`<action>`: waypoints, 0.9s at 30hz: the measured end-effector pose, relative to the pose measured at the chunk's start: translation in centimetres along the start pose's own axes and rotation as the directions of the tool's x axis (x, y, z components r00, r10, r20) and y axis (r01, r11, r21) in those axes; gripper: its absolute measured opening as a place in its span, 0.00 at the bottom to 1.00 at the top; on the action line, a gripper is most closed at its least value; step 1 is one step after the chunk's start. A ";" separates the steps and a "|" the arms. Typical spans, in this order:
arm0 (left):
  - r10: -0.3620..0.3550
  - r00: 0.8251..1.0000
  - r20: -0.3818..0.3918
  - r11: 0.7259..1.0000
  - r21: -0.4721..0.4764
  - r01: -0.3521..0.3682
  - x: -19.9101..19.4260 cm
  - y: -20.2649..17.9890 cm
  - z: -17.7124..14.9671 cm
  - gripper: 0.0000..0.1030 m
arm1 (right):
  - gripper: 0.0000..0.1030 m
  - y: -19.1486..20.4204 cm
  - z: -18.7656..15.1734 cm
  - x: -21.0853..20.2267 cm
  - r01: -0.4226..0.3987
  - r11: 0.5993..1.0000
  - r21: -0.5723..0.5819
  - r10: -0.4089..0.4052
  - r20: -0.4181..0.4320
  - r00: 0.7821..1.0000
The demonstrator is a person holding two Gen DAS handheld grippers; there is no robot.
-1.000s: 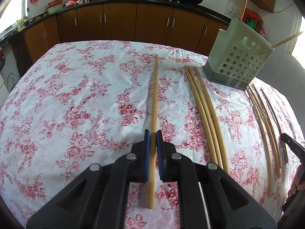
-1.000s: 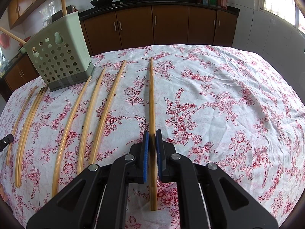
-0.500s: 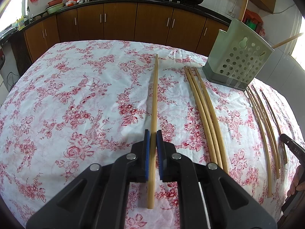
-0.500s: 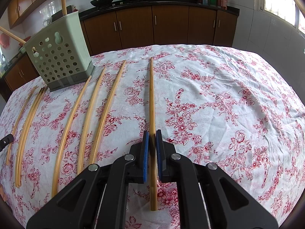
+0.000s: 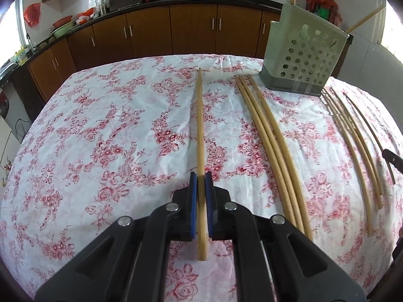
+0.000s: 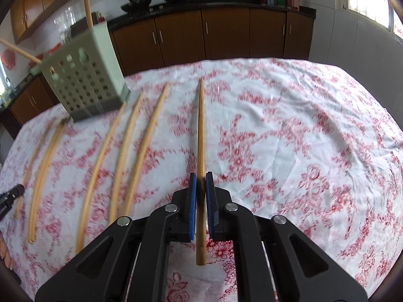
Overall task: Organize utensils
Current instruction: 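Raise both chopsticks upright and carry them above the green holder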
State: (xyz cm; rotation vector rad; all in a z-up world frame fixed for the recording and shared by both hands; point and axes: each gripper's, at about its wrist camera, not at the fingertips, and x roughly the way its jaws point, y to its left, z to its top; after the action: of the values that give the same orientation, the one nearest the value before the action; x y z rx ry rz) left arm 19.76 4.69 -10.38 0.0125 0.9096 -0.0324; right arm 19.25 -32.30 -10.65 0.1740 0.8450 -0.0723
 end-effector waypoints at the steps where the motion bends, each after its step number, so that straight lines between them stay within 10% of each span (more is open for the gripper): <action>1: -0.007 1.000 0.021 1.000 0.001 0.007 -0.8 0.1 0.2 0.08 | 0.08 -0.1 0.4 -1.0 -0.001 1.000 0.000 0.001 0.036 0.999; 12: -0.067 0.951 0.302 0.997 -0.015 0.075 -10.5 0.7 5.8 0.08 | 0.08 -0.1 5.5 -9.7 -0.032 0.999 -0.007 0.033 0.317 0.948; 20: -0.103 0.923 0.370 0.994 0.012 0.106 -13.7 0.6 9.0 0.08 | 0.08 1.1 7.9 -12.3 -0.068 0.997 -0.034 0.076 0.389 0.918; 27: -0.209 0.860 0.465 0.978 0.103 0.182 -19.1 -2.0 11.6 0.08 | 0.08 3.5 11.9 -17.5 -0.242 0.965 -0.097 0.258 0.490 0.832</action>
State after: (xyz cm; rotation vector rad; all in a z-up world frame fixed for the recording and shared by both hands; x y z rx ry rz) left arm 17.12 2.83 11.84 -0.0356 0.4123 -0.2419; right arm 16.86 -31.14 10.63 0.2242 0.2956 0.1401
